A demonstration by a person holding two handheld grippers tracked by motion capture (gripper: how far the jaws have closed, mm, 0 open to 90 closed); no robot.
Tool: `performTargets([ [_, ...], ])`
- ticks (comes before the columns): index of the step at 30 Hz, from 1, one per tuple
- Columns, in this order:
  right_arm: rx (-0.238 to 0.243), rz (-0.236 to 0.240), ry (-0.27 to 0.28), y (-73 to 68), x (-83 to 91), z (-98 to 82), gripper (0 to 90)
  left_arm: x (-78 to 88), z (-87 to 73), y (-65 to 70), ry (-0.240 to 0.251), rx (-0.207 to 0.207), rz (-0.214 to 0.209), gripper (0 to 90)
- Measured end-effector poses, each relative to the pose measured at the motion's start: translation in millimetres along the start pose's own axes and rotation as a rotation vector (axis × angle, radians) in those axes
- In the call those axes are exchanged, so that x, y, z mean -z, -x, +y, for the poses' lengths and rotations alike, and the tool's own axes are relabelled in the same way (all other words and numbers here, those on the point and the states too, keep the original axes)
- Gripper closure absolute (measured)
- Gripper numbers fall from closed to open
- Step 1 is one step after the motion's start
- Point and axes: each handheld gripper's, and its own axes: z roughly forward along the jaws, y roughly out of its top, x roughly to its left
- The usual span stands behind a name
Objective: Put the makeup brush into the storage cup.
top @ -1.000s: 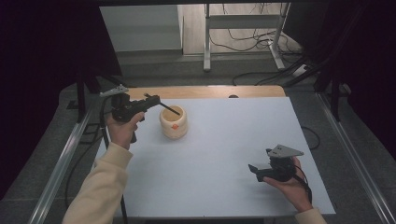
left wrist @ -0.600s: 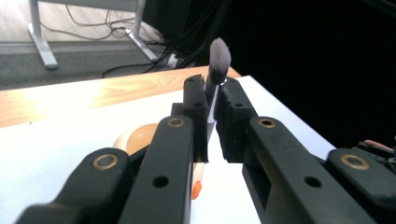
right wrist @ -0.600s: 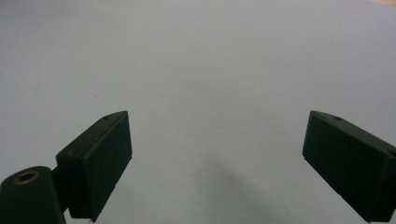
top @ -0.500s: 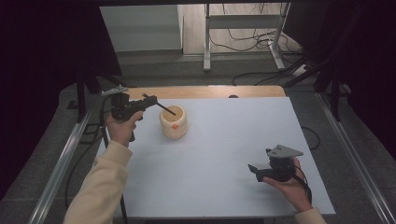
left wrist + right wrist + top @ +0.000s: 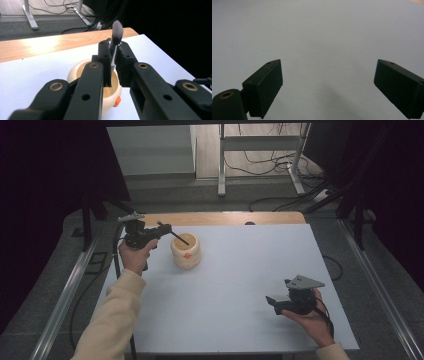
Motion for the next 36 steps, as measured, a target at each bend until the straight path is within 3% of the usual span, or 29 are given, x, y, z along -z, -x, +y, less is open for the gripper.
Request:
performTargets([
  [16, 0.004, 0.000, -0.005, 0.2, -0.8, -0.7, 8.0, -24.0, -11.5, -6.5, -0.054, 0.017, 0.011, 82.8],
  [19, 0.003, -0.001, -0.002, -0.1, -0.2, -0.5, 8.1, -27.8, -12.7, -7.5, -0.069, 0.011, -0.008, 81.4],
  [21, 0.004, 0.000, -0.001, -0.4, -0.2, -0.4, 8.0, -30.6, -13.1, -5.7, -0.087, -0.016, -0.001, 65.7],
  [23, 0.006, 0.001, -0.003, -0.5, -0.3, -0.5, 8.0, -34.2, -13.0, -1.9, -0.123, -0.049, 0.055, 30.9],
  [24, 0.008, 0.002, -0.003, -0.4, -0.5, -0.6, 8.1, -34.2, -13.2, -0.3, -0.129, -0.059, 0.071, 20.4],
  [26, 0.008, 0.003, -0.003, -0.6, -0.7, -0.6, 8.0, -30.8, -12.3, 2.2, -0.115, -0.073, 0.090, 12.4],
  [29, 0.008, 0.003, -0.003, -0.6, -0.7, -0.6, 8.0, -22.6, -9.8, 4.2, -0.083, -0.065, 0.078, 7.0],
  [36, 0.005, 0.001, -0.004, -0.6, -0.5, -0.6, 7.8, -8.2, -12.1, 11.6, -0.094, -0.106, 0.070, 5.8],
])
